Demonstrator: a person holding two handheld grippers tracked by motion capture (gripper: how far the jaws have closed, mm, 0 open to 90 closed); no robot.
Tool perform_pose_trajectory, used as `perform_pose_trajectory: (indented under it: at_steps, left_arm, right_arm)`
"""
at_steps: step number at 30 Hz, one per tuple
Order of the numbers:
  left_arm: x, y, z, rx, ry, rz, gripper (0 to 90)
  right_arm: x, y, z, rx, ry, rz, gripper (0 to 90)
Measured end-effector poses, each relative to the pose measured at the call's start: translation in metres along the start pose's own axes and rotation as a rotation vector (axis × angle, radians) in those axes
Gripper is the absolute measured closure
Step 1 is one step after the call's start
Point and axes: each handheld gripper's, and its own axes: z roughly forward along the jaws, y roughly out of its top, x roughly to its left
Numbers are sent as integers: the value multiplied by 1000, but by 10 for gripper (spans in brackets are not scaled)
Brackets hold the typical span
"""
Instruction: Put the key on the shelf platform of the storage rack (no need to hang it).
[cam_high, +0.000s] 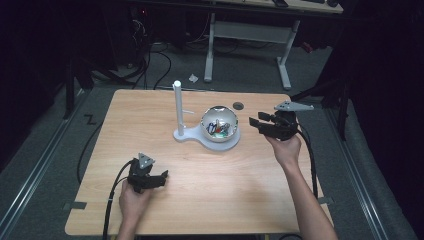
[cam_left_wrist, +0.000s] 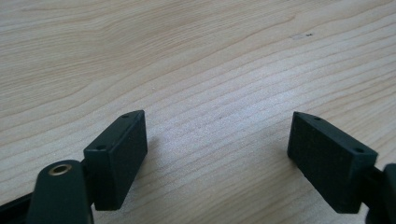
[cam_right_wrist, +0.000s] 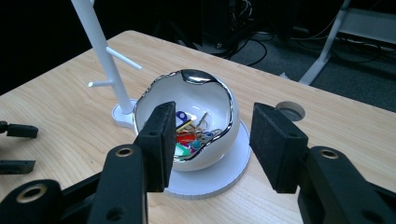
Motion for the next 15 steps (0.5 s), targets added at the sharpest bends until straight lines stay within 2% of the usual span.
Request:
perform_pose_trajectory:
  at_steps: [4, 8, 10, 15]
  left_arm:
    - [0, 0, 0, 0, 0, 0, 205]
    - [0, 0, 0, -1, 3, 1, 205]
    - [0, 0, 0, -1, 3, 2, 205]
    - [0, 0, 0, -1, 3, 1, 205]
  right_arm:
    - [1, -3, -5, -9, -6, -1, 518]
    - [2, -8, -11, 14, -30, 0, 510]
    - [5, -9, -15, 19, -41, -15, 507]
    - [11, -11, -24, 8, -36, -23, 502]
